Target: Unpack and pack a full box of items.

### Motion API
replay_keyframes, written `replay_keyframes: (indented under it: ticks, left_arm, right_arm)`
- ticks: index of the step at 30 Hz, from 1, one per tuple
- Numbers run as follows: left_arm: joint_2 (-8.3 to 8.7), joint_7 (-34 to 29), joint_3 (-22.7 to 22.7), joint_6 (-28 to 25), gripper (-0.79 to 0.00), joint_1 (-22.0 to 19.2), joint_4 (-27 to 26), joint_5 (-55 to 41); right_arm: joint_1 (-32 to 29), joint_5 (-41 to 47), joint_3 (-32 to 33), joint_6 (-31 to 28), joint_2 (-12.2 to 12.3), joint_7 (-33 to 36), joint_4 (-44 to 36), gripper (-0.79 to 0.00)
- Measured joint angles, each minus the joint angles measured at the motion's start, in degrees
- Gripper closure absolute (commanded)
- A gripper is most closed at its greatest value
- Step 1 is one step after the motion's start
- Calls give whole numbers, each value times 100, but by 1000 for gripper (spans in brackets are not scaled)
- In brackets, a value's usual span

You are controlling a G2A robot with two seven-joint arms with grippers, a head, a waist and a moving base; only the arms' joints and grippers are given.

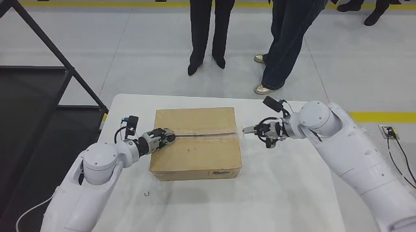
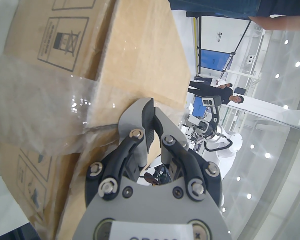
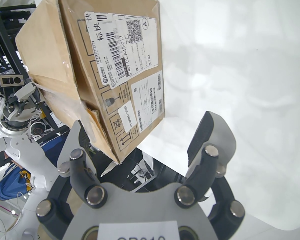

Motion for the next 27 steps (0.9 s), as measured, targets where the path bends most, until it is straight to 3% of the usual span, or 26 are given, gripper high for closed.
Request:
replay_keyframes:
  ticks: [20,27]
  left_arm:
    - [-5,9,-34,1,0,2,-8,-7]
    - [-7,-15,-28,17,0,-3,-4,4]
  right_arm:
    - [497,-94,-497,225,-491,132,1057,-785]
    - [550,130,-103,111,-436,-373,1021,-785]
